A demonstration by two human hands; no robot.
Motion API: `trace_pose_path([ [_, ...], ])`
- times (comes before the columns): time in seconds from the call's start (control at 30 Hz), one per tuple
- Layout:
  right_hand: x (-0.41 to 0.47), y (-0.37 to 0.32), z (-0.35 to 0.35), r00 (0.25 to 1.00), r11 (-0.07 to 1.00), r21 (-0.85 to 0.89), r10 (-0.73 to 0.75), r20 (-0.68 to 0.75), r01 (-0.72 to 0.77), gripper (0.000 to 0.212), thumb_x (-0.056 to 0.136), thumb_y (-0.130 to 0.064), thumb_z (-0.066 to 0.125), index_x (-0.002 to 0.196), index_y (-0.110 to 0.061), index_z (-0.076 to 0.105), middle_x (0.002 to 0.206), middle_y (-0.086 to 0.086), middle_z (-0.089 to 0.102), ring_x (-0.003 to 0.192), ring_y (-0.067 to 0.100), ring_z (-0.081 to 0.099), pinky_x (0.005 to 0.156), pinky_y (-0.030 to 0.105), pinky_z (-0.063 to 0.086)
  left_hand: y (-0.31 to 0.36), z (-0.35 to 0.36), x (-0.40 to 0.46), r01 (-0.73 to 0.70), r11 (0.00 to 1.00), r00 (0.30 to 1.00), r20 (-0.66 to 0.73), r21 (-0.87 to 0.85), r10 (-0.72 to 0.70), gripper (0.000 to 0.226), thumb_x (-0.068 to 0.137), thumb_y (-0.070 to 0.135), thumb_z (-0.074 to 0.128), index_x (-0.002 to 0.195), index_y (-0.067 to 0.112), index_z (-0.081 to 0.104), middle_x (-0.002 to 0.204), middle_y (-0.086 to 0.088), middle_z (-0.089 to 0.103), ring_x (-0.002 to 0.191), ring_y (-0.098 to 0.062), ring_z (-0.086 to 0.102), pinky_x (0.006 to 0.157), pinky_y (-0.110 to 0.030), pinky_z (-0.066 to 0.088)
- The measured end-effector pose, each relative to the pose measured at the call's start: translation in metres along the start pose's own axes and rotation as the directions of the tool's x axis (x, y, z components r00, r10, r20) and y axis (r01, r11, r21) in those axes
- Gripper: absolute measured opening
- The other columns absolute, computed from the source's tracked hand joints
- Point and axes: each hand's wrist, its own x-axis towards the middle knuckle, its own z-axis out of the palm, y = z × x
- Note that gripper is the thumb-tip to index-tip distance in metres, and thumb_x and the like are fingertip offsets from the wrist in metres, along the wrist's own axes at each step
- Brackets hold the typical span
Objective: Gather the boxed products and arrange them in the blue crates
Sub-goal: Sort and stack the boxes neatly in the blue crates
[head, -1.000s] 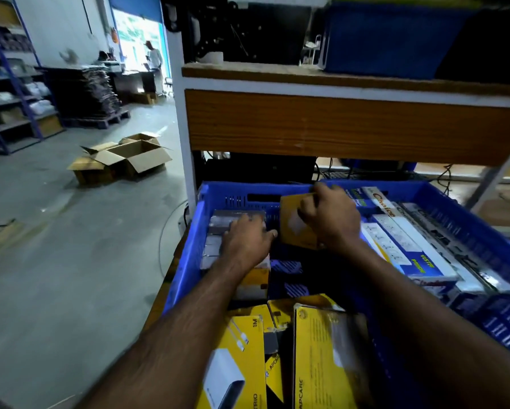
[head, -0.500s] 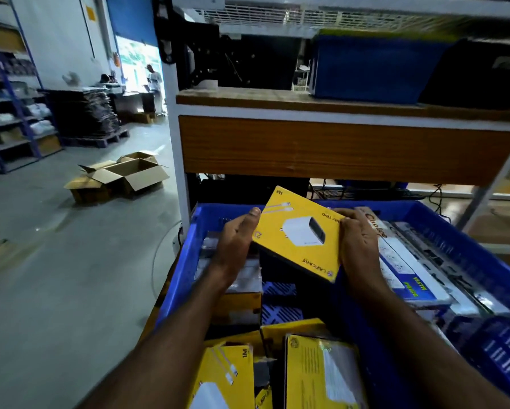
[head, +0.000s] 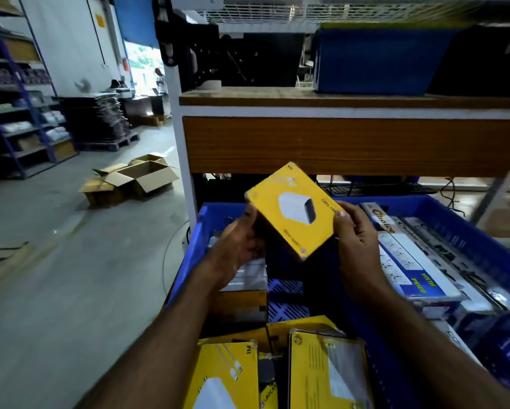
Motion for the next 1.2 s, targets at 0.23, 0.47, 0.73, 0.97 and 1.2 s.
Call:
trace_pose_path([
  [0.23, -0.007, 0.005, 0.007, 0.832, 0.913, -0.25, 0.4, 0.384, -0.323, 0.057, 0.09, -0.014, 0.066, 0.128, -0.025, 0.026, 0.105, 0.004, 0.066, 0.096, 0.019, 0.066, 0.088, 0.042, 0.054, -0.011, 0.001, 0.008, -0.099, 0.988, 0.972, -0.199, 0.115, 0.121, 0.036, 0.091, 0.028, 0.064, 0.124, 0.018, 0.054, 0.115, -0.011, 0.066, 0.097, -0.026, 0.068, 0.078, -0.036, 0.059],
  [0.47, 0.003, 0.01, -0.003, 0.848, 0.893, 0.028, 0.415, 0.33, -0.449, 0.041, 0.093, -0.021, 0.062, 0.129, -0.01, 0.046, 0.111, 0.018, 0.066, 0.093, 0.024, 0.067, 0.077, 0.036, 0.057, -0.006, -0.007, 0.006, -0.122, 0.991, 0.98, -0.151, 0.06, 0.13, 0.047, 0.081, 0.042, 0.062, 0.121, 0.018, 0.061, 0.109, -0.012, 0.071, 0.094, -0.027, 0.069, 0.087, -0.047, 0.056],
  [0.73, -0.001, -0.002, -0.001, 0.92, 0.923, 0.191, 0.275, 0.278, -0.333, 0.029, 0.092, -0.007, 0.06, 0.119, -0.007, 0.047, 0.112, 0.015, 0.066, 0.095, 0.024, 0.069, 0.082, 0.035, 0.059, -0.008, -0.008, 0.007, 0.002, 1.0, 0.988, -0.157, 0.008, 0.0, 0.064, 0.071, 0.057, 0.066, 0.119, 0.017, 0.054, 0.117, -0.01, 0.068, 0.108, -0.029, 0.066, 0.099, -0.05, 0.05],
  [0.97, -0.004, 0.022, 0.005, 0.851, 0.706, -0.499, -0.301, 0.431, 0.502, 0.033, 0.067, -0.019, 0.069, 0.091, -0.019, 0.046, 0.089, -0.004, 0.045, 0.079, 0.011, 0.044, 0.063, 0.024, 0.035, 0.003, 0.013, -0.001, 0.065, 0.989, 0.996, 0.065, -0.135, -0.057, 0.068, 0.081, 0.061, 0.049, 0.13, 0.015, 0.054, 0.118, -0.013, 0.068, 0.108, -0.03, 0.066, 0.09, -0.048, 0.055],
  [1.2, -0.007, 0.027, 0.008, 0.789, 0.544, -0.592, -0.253, 0.56, 0.595, 0.035, 0.079, -0.013, 0.074, 0.107, -0.022, 0.055, 0.111, -0.002, 0.044, 0.103, 0.014, 0.043, 0.08, 0.024, 0.045, -0.009, 0.017, 0.005, -0.025, 0.999, 0.998, -0.057, -0.031, 0.023, 0.033, 0.098, 0.033, 0.054, 0.123, 0.013, 0.055, 0.114, -0.013, 0.069, 0.102, -0.03, 0.069, 0.09, -0.049, 0.055],
])
